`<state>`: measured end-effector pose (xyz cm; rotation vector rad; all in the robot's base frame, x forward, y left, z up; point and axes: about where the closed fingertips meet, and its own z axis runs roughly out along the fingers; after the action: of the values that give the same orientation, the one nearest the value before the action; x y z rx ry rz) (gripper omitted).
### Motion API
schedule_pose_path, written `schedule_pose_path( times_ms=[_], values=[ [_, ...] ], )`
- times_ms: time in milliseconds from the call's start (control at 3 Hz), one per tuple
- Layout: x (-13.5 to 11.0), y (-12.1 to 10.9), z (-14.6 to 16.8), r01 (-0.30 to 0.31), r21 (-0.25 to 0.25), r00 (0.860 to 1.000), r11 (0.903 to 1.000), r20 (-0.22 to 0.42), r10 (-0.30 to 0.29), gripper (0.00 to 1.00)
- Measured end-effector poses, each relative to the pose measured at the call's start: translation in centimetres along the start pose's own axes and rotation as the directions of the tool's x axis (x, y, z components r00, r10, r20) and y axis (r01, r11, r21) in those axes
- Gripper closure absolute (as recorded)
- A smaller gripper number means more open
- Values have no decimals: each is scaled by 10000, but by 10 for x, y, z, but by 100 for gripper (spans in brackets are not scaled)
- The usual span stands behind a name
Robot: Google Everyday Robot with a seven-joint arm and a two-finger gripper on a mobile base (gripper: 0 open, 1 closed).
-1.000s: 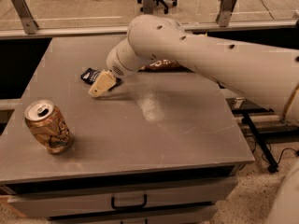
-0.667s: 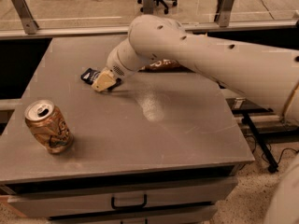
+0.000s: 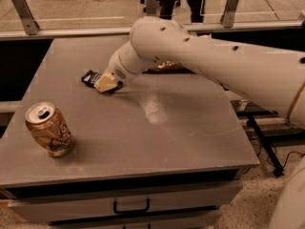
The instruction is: Move rxbar blueberry near brown chip bag
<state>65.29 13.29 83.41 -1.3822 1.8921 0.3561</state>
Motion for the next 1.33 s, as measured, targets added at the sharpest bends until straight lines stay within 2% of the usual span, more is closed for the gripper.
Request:
schedule_pose_path(
  times_ms=[333, 667, 1000, 1333],
  values=[
    [-2, 0, -2, 0, 0, 10000, 10000, 0, 0, 100],
    [-2, -1, -2, 0, 2, 10000, 10000, 1, 0, 100],
    [-9, -21, -60, -204, 1225, 9984, 9923, 540, 139, 100],
    [-25, -36, -138, -307, 2671, 9903, 9632, 1385, -69, 100]
  ],
)
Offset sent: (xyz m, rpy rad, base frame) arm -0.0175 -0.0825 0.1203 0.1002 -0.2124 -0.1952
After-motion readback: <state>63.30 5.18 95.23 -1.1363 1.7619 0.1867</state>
